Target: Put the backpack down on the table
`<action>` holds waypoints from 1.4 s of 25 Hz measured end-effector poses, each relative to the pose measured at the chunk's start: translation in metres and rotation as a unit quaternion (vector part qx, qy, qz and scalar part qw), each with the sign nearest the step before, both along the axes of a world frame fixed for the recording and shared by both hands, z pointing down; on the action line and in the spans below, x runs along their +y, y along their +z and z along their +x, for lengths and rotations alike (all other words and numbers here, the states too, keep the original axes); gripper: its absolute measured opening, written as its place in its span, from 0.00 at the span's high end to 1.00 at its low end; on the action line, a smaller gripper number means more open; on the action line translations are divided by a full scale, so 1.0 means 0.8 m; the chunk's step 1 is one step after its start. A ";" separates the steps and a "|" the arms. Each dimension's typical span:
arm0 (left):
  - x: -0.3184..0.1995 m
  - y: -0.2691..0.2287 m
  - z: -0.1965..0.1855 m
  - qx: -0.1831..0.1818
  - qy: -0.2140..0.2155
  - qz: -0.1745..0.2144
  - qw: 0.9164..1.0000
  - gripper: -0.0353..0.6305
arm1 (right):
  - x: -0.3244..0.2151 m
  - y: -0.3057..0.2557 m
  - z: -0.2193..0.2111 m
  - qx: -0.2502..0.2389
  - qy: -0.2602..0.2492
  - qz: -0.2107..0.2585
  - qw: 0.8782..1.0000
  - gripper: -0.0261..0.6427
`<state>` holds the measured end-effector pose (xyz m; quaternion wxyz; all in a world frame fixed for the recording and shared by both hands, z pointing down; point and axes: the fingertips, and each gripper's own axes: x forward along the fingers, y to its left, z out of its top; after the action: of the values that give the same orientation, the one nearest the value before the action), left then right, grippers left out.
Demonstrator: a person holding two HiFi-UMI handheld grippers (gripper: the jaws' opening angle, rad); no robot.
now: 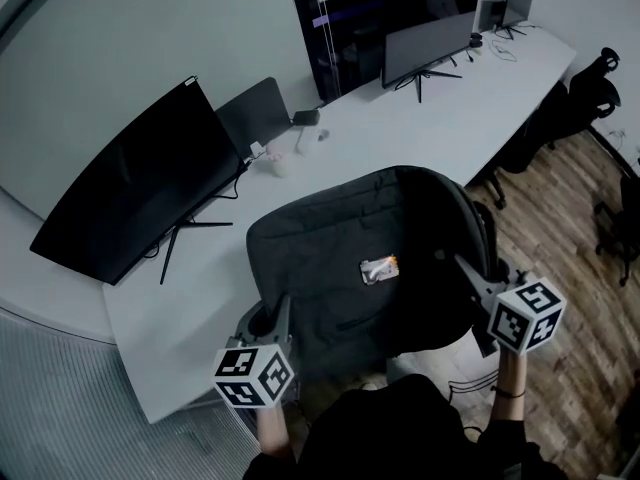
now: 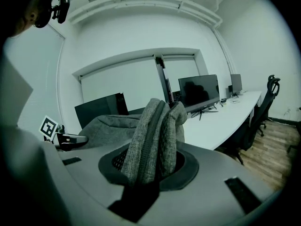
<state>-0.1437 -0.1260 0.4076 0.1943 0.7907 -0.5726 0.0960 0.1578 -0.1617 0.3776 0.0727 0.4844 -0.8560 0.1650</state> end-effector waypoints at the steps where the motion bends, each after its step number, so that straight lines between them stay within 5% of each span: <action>1: -0.008 -0.001 0.000 0.001 -0.005 -0.001 1.000 0.88 | -0.012 -0.002 0.000 0.000 -0.005 -0.001 1.000 0.81; 13: -0.067 -0.012 0.015 -0.004 -0.041 -0.019 0.999 0.88 | -0.114 -0.019 0.002 0.019 -0.063 -0.021 0.998 0.81; 20: -0.096 -0.029 0.016 0.000 -0.062 0.001 0.998 0.88 | -0.167 -0.047 -0.003 0.022 -0.100 0.009 0.995 0.81; 35: -0.171 -0.006 -0.034 0.006 -0.124 -0.018 0.992 0.88 | -0.284 -0.028 -0.069 0.029 -0.159 -0.002 0.987 0.81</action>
<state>-0.1707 -0.2628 0.4026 0.2223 0.7107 -0.6630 0.0765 0.1024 -0.3886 0.3551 0.1236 0.3464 -0.9194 0.1394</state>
